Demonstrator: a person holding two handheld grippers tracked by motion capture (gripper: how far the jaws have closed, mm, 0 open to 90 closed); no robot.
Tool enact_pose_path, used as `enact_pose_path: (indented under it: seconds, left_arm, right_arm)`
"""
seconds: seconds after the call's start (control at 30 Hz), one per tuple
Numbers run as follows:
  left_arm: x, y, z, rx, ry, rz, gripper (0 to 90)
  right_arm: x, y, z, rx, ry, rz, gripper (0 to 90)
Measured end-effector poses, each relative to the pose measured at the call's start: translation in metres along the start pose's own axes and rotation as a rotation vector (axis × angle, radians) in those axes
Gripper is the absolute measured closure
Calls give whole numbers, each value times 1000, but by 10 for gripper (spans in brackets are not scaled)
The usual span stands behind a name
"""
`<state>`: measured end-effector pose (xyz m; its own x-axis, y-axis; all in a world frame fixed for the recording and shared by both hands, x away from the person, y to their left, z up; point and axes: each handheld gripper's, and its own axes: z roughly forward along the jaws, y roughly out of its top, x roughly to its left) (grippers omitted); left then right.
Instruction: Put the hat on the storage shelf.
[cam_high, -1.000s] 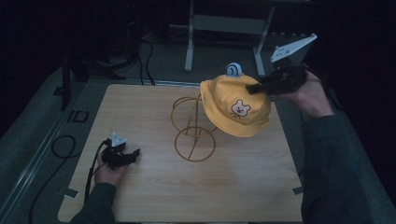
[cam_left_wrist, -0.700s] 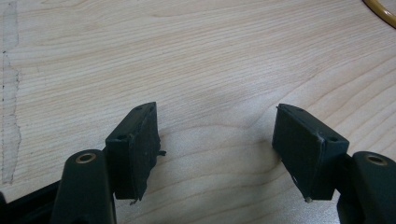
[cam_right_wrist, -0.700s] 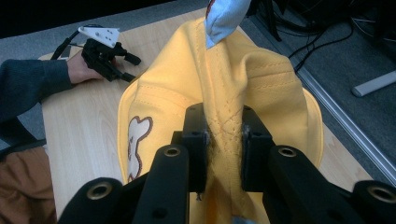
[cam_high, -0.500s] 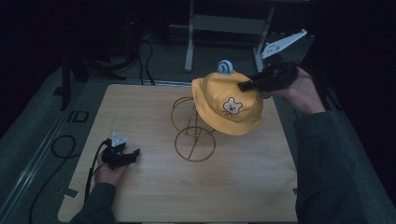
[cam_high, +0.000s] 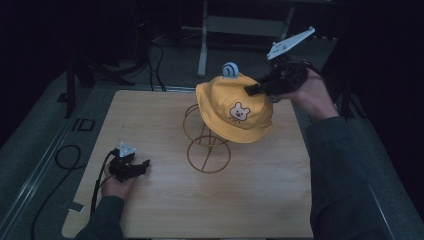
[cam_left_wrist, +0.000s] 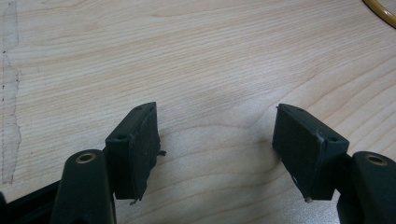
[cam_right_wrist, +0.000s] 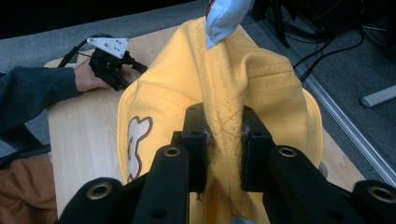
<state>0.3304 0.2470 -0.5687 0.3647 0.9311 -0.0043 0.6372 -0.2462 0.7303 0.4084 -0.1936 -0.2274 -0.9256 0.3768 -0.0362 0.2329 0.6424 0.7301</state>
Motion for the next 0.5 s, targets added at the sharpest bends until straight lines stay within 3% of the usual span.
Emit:
enact_pose_path:
  seconds: [0.5]
  left_arm:
    - [0, 0, 0, -2, 0, 0, 317]
  right_arm:
    - [2, 15, 15, 19, 14, -10, 766]
